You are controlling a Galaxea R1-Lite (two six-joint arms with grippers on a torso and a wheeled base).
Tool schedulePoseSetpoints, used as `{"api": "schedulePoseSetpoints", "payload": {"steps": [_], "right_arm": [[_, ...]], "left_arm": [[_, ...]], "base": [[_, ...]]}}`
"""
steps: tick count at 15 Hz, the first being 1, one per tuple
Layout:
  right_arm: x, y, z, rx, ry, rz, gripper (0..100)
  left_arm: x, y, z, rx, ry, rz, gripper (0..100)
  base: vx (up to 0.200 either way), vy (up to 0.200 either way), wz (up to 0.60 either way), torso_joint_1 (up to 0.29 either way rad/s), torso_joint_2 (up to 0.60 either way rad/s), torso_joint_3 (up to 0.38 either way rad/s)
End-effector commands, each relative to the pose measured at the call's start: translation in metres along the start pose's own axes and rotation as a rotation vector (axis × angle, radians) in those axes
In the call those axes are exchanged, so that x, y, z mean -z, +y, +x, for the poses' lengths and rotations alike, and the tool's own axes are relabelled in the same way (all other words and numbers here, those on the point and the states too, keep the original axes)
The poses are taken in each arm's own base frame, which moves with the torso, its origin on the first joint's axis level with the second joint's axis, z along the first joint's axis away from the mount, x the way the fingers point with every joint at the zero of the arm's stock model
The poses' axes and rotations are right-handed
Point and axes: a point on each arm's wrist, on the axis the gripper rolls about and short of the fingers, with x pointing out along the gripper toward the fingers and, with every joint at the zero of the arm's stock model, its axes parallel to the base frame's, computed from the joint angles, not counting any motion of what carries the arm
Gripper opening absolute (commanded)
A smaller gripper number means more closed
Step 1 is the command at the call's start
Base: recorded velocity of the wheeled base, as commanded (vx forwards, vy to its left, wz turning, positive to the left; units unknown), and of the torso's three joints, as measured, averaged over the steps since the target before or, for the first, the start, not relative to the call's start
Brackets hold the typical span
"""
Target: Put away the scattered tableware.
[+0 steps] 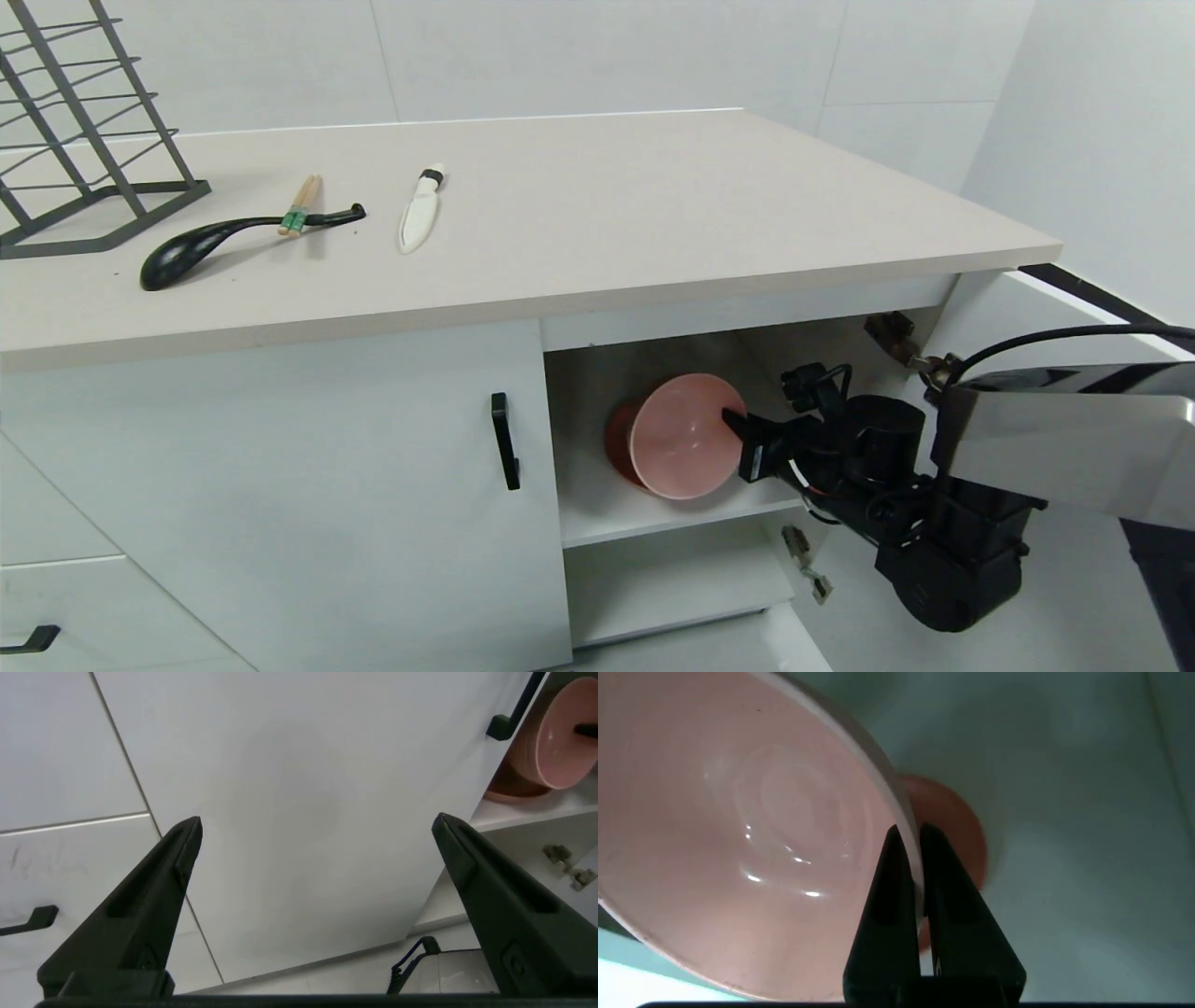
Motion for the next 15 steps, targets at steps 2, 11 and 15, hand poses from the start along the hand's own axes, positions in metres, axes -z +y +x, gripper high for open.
{"api": "schedulePoseSetpoints", "payload": {"steps": [2,11,15], "right_arm": [[0.010,-0.007,0.013,0.004,-0.002,0.003,0],[0.017,-0.010,0.022,0.007,-0.003,0.005,0],[0.018,-0.010,0.022,0.005,-0.002,0.004,0]], "left_arm": [[0.000,0.000,0.000,-0.001,0.002,-0.001,100],[0.000,0.000,0.000,-0.001,0.002,-0.001,100],[0.000,0.000,0.000,-0.002,0.002,-0.001,100]], "base": [[0.000,0.000,0.00,0.000,0.00,0.000],[0.000,0.000,0.00,0.000,0.00,0.000],[0.000,0.000,0.00,0.000,0.00,0.000]]}}
